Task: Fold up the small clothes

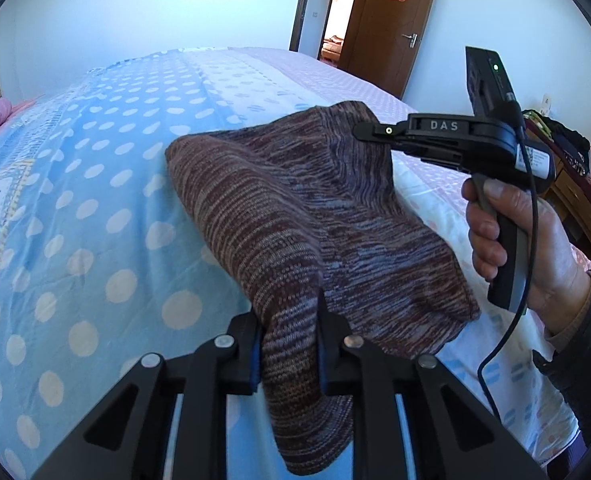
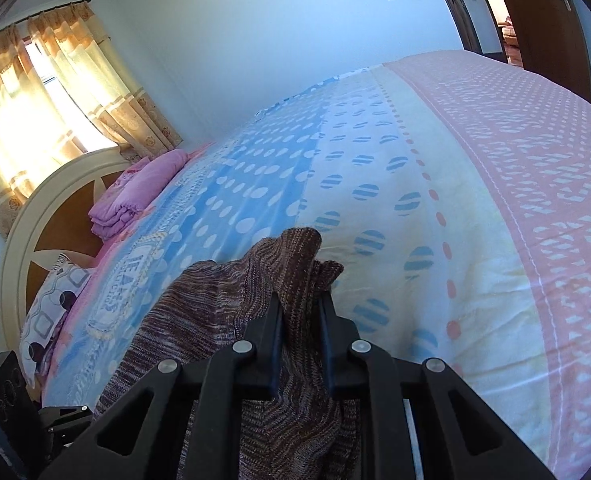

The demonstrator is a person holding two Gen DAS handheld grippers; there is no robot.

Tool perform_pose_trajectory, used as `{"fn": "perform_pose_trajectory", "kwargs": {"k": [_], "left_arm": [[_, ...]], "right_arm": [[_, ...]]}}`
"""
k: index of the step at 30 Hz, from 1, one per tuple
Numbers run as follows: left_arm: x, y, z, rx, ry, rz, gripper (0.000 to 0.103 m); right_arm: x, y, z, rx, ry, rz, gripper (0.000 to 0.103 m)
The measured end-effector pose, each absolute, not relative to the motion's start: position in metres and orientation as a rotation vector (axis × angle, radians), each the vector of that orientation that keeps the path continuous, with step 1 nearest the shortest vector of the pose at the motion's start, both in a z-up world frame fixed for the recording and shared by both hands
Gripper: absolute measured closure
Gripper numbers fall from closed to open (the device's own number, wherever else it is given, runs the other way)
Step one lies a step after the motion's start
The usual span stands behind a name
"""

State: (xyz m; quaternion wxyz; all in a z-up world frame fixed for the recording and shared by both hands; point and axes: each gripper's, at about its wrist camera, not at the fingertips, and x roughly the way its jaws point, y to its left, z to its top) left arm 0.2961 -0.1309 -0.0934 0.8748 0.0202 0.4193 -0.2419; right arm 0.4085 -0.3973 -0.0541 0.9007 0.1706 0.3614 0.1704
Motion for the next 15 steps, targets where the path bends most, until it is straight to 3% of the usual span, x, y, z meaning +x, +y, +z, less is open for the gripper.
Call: {"fn": "perform_pose_trajectory", "kwargs": {"k": [15], "left_arm": [[0.245, -0.087, -0.078, 0.045, 0.839, -0.477, 0.083]], "right_arm": [[0.355, -0.355, -0.042, 0.379, 0.724, 0.441, 0.087]]}}
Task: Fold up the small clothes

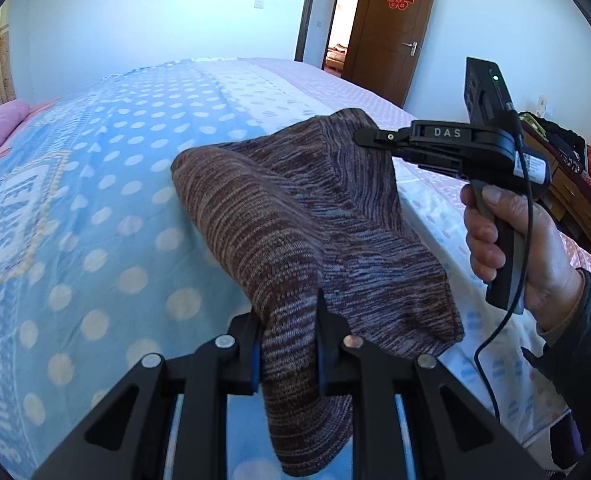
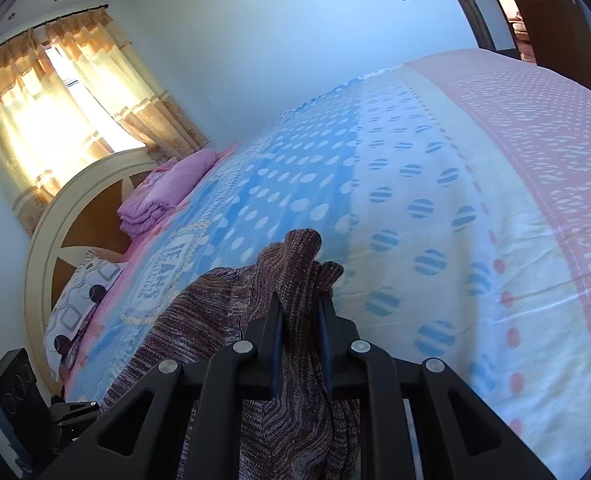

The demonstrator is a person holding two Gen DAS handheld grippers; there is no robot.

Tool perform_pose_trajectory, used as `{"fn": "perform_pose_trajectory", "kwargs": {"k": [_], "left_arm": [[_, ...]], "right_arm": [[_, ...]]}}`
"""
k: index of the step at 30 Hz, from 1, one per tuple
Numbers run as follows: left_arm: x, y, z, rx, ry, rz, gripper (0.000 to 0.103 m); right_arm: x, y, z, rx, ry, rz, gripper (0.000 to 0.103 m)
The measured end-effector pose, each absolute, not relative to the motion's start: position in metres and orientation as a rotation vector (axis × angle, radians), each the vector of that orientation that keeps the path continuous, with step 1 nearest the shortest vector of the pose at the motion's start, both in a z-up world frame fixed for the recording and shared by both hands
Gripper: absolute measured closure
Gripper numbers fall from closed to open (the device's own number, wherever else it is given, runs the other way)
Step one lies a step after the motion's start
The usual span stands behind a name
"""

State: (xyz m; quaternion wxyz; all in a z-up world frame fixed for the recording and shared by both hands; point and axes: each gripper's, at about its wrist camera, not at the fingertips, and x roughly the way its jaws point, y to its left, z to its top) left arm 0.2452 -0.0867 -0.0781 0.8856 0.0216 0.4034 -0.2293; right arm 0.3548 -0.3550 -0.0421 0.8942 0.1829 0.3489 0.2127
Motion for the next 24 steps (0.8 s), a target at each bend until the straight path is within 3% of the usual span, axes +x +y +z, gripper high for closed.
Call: {"fn": "perform_pose_trajectory", "kwargs": {"k": [24], "left_arm": [[0.182, 0.018, -0.062, -0.010, 0.793, -0.331, 0.083]], "right_arm": [[0.327, -0.216, -0.035, 0.320, 0.748, 0.654, 0.087]]}}
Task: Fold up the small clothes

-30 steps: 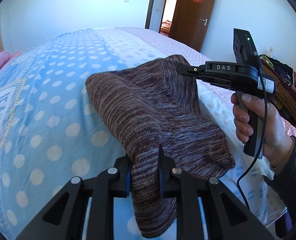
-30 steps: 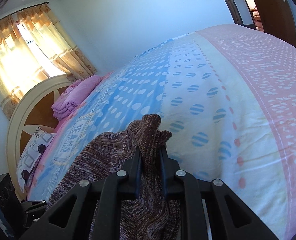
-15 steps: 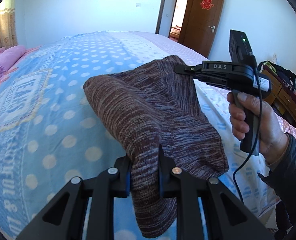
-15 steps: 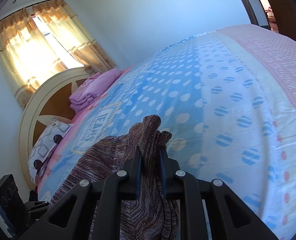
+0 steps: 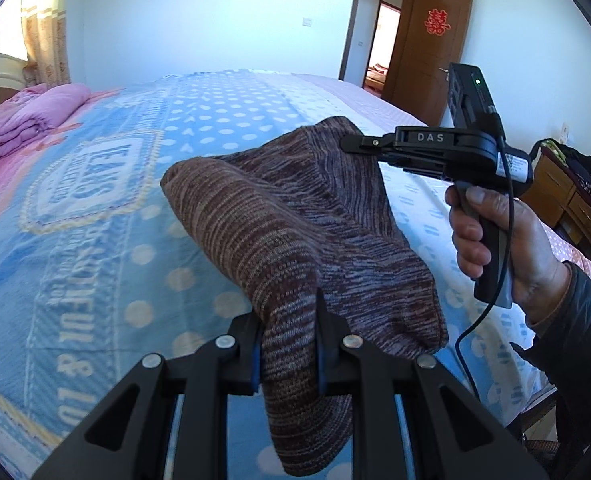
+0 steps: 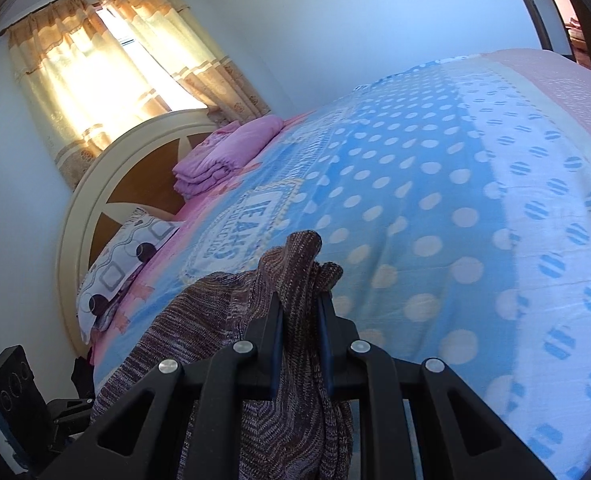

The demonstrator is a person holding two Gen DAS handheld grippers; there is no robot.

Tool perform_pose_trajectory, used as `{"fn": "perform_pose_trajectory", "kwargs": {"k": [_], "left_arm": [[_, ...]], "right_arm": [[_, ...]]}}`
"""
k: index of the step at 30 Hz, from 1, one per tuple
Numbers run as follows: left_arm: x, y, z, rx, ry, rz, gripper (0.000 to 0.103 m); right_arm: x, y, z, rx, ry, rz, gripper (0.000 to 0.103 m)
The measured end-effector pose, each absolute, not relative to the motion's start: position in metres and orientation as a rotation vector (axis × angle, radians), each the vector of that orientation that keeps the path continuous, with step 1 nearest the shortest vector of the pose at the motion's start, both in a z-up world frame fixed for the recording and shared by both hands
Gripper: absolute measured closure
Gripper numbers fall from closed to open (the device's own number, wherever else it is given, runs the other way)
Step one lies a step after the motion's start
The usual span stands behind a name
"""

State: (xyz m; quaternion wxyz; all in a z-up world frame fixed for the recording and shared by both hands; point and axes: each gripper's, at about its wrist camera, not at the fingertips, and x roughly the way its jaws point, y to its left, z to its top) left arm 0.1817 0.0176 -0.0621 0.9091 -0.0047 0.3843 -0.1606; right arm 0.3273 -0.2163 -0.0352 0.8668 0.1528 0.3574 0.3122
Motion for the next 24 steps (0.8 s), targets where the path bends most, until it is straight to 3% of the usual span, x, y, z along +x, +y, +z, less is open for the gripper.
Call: {"fn": "perform_pose_trajectory", "kwargs": {"k": [24], "left_arm": [[0.156, 0.111, -0.071, -0.073, 0.778, -0.158, 0.083]], "right_arm": [[0.350, -0.064, -0.039, 0.216, 0.821, 0.826, 0.088]]}}
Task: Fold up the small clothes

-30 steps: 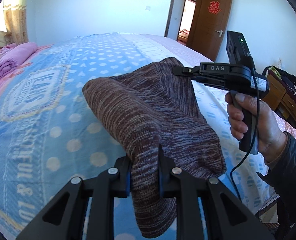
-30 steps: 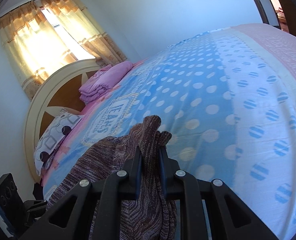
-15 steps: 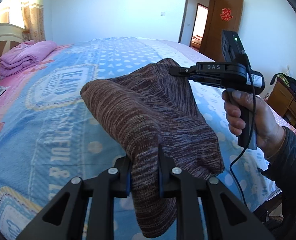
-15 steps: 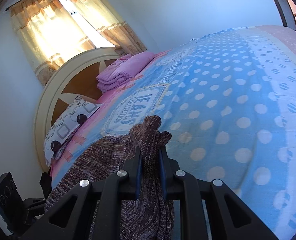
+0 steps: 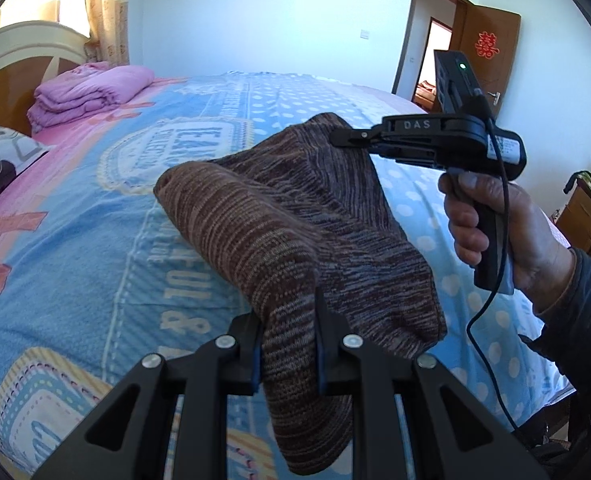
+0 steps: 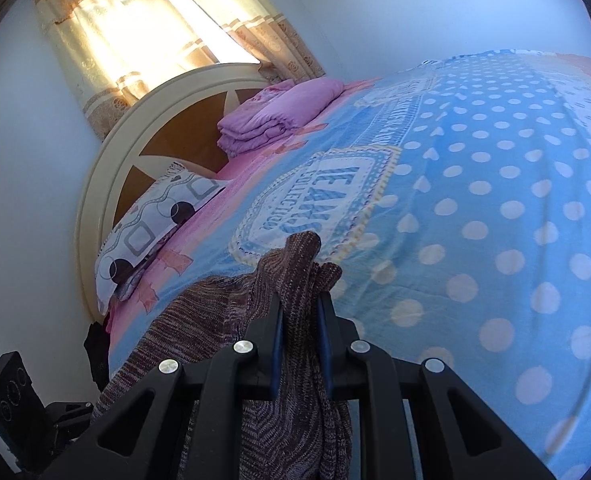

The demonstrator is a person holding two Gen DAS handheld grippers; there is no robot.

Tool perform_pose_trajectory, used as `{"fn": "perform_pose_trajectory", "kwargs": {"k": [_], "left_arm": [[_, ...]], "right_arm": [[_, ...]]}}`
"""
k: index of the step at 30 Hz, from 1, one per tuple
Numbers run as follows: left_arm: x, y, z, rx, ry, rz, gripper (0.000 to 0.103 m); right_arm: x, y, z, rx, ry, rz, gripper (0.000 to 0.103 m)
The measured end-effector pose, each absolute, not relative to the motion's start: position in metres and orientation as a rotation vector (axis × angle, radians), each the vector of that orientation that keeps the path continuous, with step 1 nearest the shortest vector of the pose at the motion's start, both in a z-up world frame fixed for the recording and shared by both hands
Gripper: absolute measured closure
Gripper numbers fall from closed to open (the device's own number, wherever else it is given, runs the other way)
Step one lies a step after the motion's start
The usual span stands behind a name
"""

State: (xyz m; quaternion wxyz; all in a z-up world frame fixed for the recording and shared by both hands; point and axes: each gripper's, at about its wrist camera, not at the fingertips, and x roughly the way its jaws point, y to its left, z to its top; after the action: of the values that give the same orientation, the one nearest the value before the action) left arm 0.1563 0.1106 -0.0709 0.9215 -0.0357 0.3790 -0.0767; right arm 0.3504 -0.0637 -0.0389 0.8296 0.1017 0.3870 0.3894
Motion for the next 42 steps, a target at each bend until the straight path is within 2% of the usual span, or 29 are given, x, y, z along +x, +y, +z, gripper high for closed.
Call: {"fn": "perform_pose_trajectory", "kwargs": {"k": [24, 40, 42], "left_arm": [[0.136, 0.146, -0.095, -0.154, 0.807, -0.122, 0.083], [0.129, 0.154, -0.120, -0.176, 0.844, -0.127, 0.083], [0.129, 0.154, -0.125, -0.172, 0.847, -0.116, 0.080]], "right_arm": [[0.359, 0.010, -0.073, 0.104, 0.924, 0.857, 0.088], [0.364, 0.021, -0.087, 0.074, 0.959, 0.840, 0.088], [0.369, 0.021, -0.097, 0.058, 0.992, 0.803, 0.088]]}}
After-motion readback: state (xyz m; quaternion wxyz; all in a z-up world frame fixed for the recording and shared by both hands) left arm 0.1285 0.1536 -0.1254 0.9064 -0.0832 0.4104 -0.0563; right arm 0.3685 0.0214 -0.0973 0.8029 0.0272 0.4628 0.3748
